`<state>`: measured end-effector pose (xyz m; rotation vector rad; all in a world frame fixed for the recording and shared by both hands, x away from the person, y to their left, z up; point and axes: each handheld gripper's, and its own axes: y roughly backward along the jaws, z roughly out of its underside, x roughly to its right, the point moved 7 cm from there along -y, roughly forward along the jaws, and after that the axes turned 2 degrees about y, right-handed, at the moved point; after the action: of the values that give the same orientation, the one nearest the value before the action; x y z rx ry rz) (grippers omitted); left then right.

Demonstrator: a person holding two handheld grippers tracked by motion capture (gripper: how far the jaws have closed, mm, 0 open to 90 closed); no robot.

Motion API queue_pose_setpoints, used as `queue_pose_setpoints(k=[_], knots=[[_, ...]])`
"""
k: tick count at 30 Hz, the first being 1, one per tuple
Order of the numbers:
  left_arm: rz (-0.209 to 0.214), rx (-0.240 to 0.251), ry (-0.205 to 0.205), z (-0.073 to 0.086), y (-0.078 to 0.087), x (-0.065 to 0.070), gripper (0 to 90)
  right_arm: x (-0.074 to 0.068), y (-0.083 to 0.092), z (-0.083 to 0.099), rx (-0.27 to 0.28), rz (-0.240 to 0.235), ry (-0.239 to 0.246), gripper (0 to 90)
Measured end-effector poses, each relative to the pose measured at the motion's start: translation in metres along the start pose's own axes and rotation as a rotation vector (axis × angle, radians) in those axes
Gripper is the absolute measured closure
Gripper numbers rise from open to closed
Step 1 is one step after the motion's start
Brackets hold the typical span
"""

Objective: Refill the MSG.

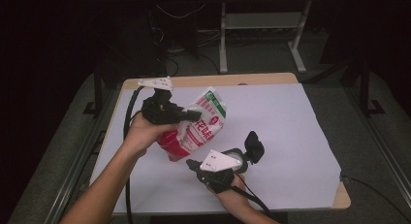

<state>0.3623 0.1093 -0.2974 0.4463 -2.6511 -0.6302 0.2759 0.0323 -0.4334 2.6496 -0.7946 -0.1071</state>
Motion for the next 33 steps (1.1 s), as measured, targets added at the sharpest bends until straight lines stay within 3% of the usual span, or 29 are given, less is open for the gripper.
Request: queue_pose_setpoints(k=[11,16,26,31,33], knots=[[-0.045,0.053,0.007,0.008,0.015,-0.021,90.0,0.012,0.030,0.003,-0.015,-0.039,-0.015,90.0],[-0.072,0.072,-0.012,0.009,0.022,-0.026,90.0,0.024,0.050,0.004,-0.001,-0.058,-0.005,90.0],[-0.108,0.100,-0.001,0.021,0.024,-0.044,90.0,0.043,0.094,0.016,0.018,-0.111,-0.010,90.0],[-0.118,0.117,0.004,0.023,0.025,-0.049,89.9,0.055,0.113,0.024,0.019,-0.098,-0.025,90.0],[-0.120,0.123,-0.001,0.023,0.026,-0.051,90.0,0.062,0.129,0.032,0.024,-0.100,-0.037,90.0]])
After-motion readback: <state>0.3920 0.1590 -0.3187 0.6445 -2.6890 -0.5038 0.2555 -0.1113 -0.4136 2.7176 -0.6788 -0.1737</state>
